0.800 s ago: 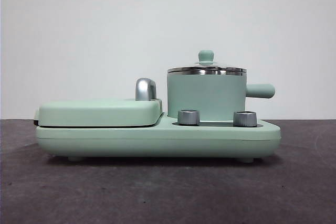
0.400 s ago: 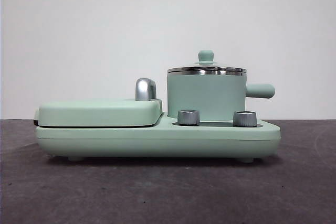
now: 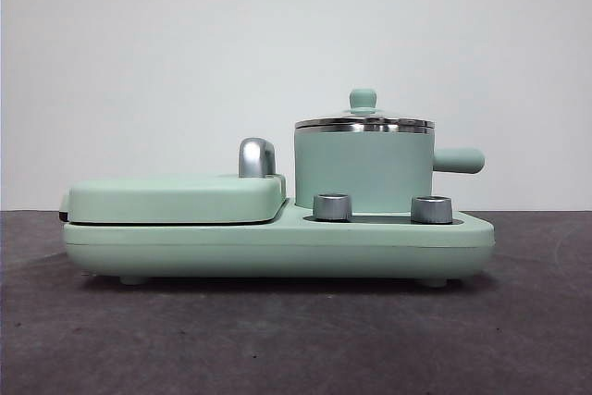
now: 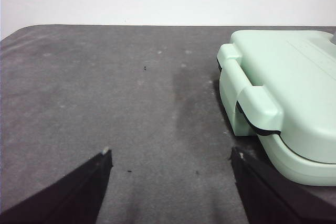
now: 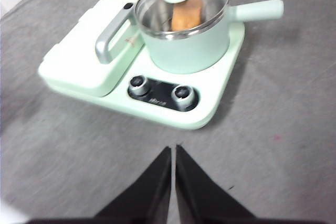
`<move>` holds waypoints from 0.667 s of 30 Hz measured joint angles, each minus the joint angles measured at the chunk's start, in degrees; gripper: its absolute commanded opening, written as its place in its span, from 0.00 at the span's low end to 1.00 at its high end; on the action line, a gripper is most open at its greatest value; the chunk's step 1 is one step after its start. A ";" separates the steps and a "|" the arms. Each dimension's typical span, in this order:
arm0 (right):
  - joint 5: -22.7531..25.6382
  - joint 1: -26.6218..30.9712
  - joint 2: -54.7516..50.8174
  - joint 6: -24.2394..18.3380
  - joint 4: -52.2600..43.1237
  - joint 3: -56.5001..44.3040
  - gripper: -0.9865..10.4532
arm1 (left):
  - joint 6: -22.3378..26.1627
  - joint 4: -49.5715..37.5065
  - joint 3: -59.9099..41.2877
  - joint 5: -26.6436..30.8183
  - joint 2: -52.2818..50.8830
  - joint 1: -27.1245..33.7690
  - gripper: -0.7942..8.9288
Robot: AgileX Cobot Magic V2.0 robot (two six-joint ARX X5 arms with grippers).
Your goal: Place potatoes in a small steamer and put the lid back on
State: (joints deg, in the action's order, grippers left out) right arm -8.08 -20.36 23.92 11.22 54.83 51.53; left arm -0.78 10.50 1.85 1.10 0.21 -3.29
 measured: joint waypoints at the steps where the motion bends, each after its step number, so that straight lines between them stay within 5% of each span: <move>1: 0.83 1.31 -0.50 -1.05 -1.46 -0.59 0.09 | 0.00 0.02 0.00 0.00 0.00 0.00 0.46; 12: 5.22 14.71 -11.41 -10.43 -40.70 -28.70 0.09 | 0.02 0.02 0.00 0.00 0.00 0.00 0.46; 20: 9.38 16.31 -19.69 -11.04 -42.07 -47.52 0.09 | 0.13 0.02 0.00 0.00 0.00 0.00 0.46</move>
State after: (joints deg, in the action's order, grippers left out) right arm 1.30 -4.05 4.23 0.19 12.75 4.01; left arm -0.64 10.52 1.85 1.10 0.21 -3.29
